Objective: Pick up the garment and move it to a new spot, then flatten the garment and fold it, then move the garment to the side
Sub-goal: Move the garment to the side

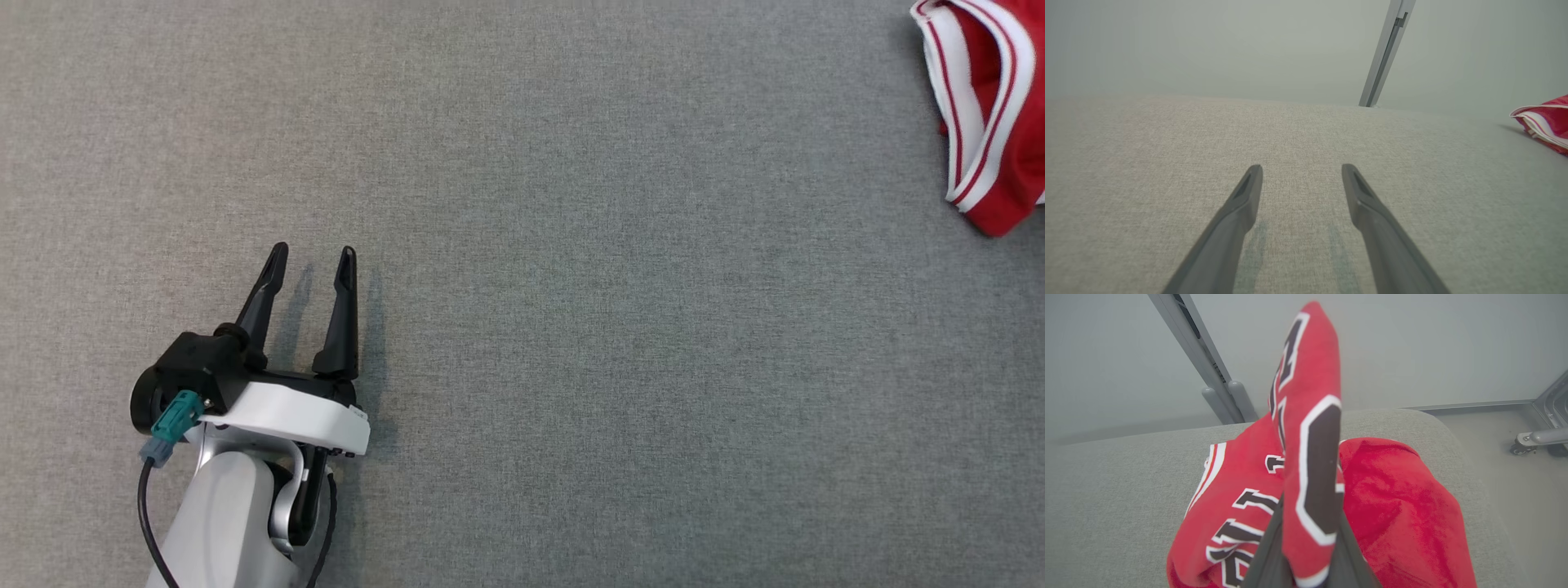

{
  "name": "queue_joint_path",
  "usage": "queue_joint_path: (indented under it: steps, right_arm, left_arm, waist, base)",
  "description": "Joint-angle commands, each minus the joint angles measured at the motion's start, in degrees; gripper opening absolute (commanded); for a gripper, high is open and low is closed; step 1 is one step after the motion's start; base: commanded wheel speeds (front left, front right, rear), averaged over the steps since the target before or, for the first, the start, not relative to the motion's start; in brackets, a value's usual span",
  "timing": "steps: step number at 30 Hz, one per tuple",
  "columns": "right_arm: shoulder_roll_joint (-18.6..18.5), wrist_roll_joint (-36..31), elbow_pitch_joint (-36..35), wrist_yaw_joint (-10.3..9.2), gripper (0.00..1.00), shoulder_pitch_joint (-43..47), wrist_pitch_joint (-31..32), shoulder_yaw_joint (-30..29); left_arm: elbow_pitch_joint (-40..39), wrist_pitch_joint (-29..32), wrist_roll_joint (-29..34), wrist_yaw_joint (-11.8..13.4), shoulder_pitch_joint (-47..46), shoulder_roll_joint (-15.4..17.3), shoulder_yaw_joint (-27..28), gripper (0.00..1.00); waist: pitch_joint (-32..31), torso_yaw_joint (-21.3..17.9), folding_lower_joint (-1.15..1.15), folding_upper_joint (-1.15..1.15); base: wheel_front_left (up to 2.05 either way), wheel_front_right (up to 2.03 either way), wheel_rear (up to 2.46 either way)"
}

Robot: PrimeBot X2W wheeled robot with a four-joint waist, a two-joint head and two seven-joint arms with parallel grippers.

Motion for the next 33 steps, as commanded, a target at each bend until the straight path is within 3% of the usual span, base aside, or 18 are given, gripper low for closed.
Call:
queue_joint_path:
  steps: [1, 4, 6, 8, 9, 10, 11, 20, 27, 33]
  right_arm:
    - [-0.7, -1.2, 1.6, 0.03, 0.00, -1.4, -1.1, 0.4]
    - [-1.3, -4.9, 5.3, 0.02, 0.00, -3.6, -3.3, 1.8]
    - [-0.8, -7.3, 8.5, 0.02, 0.12, -5.3, -5.0, 2.4]
    - [0.0, -9.3, 12.5, 0.02, 0.37, -6.9, -6.2, 2.6]
    - [0.5, -10.4, 14.4, 0.02, 0.45, -7.8, -6.8, 2.6]
    - [1.0, -11.7, 16.2, 0.03, 0.68, -8.7, -7.7, 2.8]
    - [1.7, -12.4, 17.9, 0.03, 1.00, -9.5, -8.7, 2.8]
    - [6.4, -22.0, 31.4, 0.02, 1.00, -13.8, -17.5, 3.0]
    - [9.9, -26.1, 31.8, 0.03, 1.00, -11.6, -22.6, 1.3]
    - [13.7, -25.4, 29.8, 0.03, 1.00, -9.3, -26.8, 1.1]
  left_arm:
    - [0.0, -0.1, 0.3, 0.1, -1.1, 0.5, 0.0, 1.00]
    - [-0.1, -0.1, 0.3, 0.1, -1.3, 0.6, 0.0, 1.00]
    - [-0.1, -0.1, 0.4, 0.2, -1.4, 0.8, 0.0, 1.00]
    - [-0.1, -0.1, 0.5, 0.3, -1.8, 0.9, -0.1, 1.00]
    - [-0.1, -0.1, 0.5, 0.4, -2.1, 0.9, -0.2, 1.00]
    - [-0.1, 0.0, 0.6, 0.5, -2.2, 1.1, -0.2, 1.00]
    - [-0.1, 0.0, 0.6, 0.5, -2.3, 1.2, -0.2, 1.00]
    - [0.5, 0.3, 0.3, 0.7, -1.8, 1.9, -0.7, 1.00]
    - [2.3, 0.1, -0.9, 0.3, 0.7, 2.0, -0.3, 1.00]
    - [2.8, -0.1, -1.8, 0.4, 3.1, 2.1, 0.4, 1.00]
  waist:
    - [0.6, 0.0, 0.00, 0.00]
    - [1.4, -0.1, 0.00, 0.00]
    - [1.9, -0.2, 0.00, 0.00]
    - [2.4, -0.2, 0.00, 0.00]
    - [2.5, -0.3, 0.00, 0.00]
    - [2.6, -0.4, 0.00, 0.00]
    - [2.7, -0.4, 0.00, 0.00]
    - [0.3, -1.6, 0.00, 0.00]
    - [-6.7, -4.4, 0.00, 0.00]
    - [-13.5, -7.1, 0.00, 0.00]
  base:
    - [0.00, 0.00, 0.00]
    - [0.00, 0.00, 0.00]
    - [0.00, 0.00, 0.00]
    - [0.00, 0.00, 0.00]
    - [0.00, 0.00, 0.00]
    - [0.00, 0.00, 0.00]
    - [0.00, 0.00, 0.00]
    - [0.00, 0.00, 0.00]
    - [0.00, 0.00, 0.00]
    - [0.00, 0.00, 0.00]
